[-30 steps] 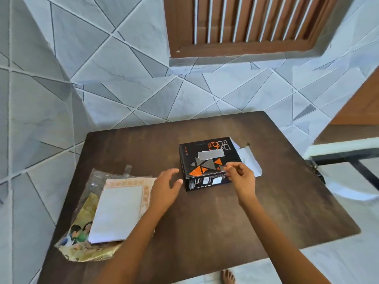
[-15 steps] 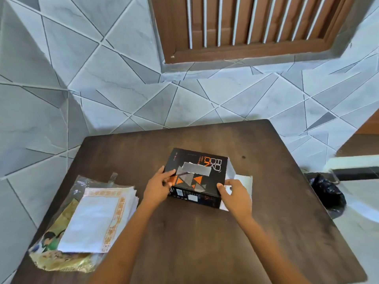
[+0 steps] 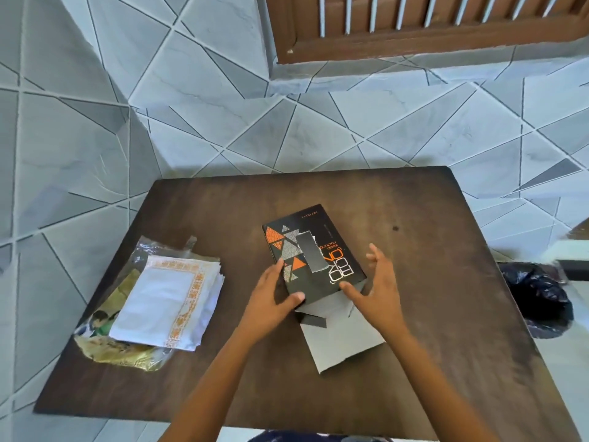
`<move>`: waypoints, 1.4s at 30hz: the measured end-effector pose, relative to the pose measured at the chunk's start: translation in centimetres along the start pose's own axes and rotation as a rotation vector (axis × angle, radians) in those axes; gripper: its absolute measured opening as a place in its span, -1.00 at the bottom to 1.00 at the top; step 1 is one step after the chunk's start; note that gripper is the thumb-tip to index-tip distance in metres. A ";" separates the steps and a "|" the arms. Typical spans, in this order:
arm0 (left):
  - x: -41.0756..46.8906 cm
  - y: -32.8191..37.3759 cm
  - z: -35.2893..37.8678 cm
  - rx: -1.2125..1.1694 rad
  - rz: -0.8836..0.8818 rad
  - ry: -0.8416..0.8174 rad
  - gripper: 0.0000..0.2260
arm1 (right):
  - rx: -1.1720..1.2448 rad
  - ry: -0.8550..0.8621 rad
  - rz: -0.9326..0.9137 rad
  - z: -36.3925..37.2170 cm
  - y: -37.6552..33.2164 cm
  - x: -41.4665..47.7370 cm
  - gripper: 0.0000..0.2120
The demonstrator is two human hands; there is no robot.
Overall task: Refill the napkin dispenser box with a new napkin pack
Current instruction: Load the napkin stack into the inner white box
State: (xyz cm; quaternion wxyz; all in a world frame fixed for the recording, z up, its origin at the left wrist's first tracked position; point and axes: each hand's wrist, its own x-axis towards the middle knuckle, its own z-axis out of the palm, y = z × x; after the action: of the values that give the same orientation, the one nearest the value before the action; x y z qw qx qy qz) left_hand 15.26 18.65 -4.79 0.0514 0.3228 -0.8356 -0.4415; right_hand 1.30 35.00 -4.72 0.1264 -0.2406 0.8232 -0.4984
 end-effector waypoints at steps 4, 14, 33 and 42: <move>-1.7 -0.5 1.3 0.001 0.027 -0.114 0.05 | 0.079 -0.384 0.134 0.6 0.7 0.0 -0.22; -1.0 1.9 -3.7 -0.146 0.037 0.068 -0.16 | -0.134 0.001 0.043 1.1 -4.7 0.8 -0.76; 2.1 6.7 -14.2 -0.175 0.026 -0.065 -0.66 | -0.204 -0.380 0.141 -5.2 -13.7 5.3 -0.69; 3.4 5.5 -12.4 0.020 0.141 0.288 -0.78 | -0.480 0.099 -0.188 -2.7 -10.4 5.1 -0.62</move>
State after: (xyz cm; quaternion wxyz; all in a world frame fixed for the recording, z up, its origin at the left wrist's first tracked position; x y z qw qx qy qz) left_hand 14.45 10.20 6.29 0.1983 0.3236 -0.8447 -0.3775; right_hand -1.41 30.35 5.89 -0.0216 -0.3143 0.8972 -0.3093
